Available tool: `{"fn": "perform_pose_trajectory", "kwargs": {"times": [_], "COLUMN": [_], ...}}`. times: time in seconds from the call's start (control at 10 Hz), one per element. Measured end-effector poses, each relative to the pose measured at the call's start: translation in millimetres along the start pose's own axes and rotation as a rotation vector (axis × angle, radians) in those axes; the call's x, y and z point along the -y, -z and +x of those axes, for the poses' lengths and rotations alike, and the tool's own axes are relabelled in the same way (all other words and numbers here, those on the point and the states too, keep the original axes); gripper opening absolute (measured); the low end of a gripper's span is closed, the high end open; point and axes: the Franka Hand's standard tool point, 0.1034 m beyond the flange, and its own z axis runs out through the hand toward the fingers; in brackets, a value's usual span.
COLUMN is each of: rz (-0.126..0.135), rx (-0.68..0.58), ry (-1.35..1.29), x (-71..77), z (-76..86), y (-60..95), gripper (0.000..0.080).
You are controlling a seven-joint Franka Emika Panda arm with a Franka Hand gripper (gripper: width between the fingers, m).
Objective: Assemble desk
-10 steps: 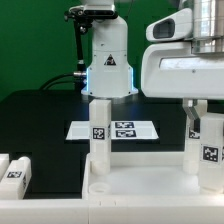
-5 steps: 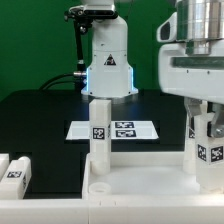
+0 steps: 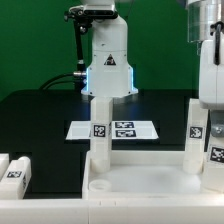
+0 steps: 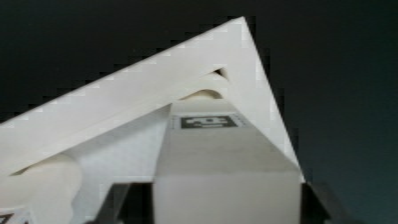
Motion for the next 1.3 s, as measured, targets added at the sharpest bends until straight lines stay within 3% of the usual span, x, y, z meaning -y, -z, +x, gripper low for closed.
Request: {"fn": "perform_pose_trajectory", "kwargs": {"times": [0.1,0.2,0.3,0.4,0.5,1.0,1.2,1.3], "rz": [0.0,-0.018,-0.059,-0.062,-0.065,-0.075,-0.052,-0.054], "rx": [0.0,-0.013,-0.029,-0.029,-0.024,-0.04,-0.078,-0.079], "ry": [0.023,0.1,0.242,0.488,0.668,1.051,1.405,1.4], "x": [-0.1,-3.8,-11.0,-8.3,-7.6,-5.5,-2.9,-1.3], "z": [0.1,1.7,5.3,7.9,8.7,8.9,-8.9,-5.7], "y": [-0.1,-1.8,-4.4,-3.7,-3.4,-1.6,2.0,2.0], "gripper": [0.0287,0.0367,0.0504,0.0504,0.0621,0.0648,0.0648,0.0551]}}
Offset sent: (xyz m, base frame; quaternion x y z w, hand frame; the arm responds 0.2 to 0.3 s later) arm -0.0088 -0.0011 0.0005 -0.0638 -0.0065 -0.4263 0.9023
